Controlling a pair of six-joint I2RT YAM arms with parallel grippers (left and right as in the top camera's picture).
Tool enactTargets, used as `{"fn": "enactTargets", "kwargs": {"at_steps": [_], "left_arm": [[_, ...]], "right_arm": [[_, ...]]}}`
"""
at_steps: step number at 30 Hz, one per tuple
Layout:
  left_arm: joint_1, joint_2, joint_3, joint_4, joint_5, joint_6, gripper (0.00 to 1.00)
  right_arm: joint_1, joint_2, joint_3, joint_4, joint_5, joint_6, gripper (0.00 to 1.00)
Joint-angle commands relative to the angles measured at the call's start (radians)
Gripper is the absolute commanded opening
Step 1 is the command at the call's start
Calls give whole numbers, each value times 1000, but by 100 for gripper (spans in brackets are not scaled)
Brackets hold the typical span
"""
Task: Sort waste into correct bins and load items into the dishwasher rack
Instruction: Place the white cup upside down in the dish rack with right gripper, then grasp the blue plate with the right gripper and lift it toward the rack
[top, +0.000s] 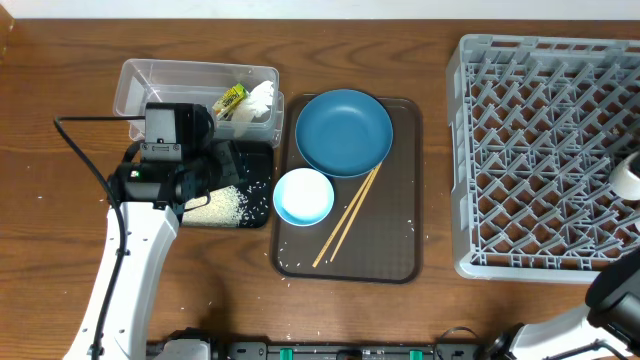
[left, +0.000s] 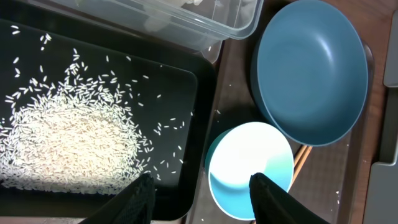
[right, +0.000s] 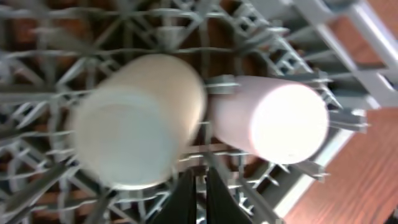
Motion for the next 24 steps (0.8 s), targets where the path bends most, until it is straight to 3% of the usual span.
{"fn": "enactTargets", "kwargs": {"at_steps": [1,10,13,18,24], "left_arm": [[2,2,7,-3,-10,18,52],[2,2,7,-3,-10,17,53],[1,2,7,-4,-10,17,60],[1,2,7,-11,-10,17,63],[2,2,7,-14,-10,17,63]], "right_arm": [[-32,-5,14,-6,-20,38,7],[-10,-66,16,74,-429,-31,36],[28,-108,16,113,-606,-68,39],[155,-138,16,146,-824,-152,42],[410,-106,14,138,-805,-185,47]]}}
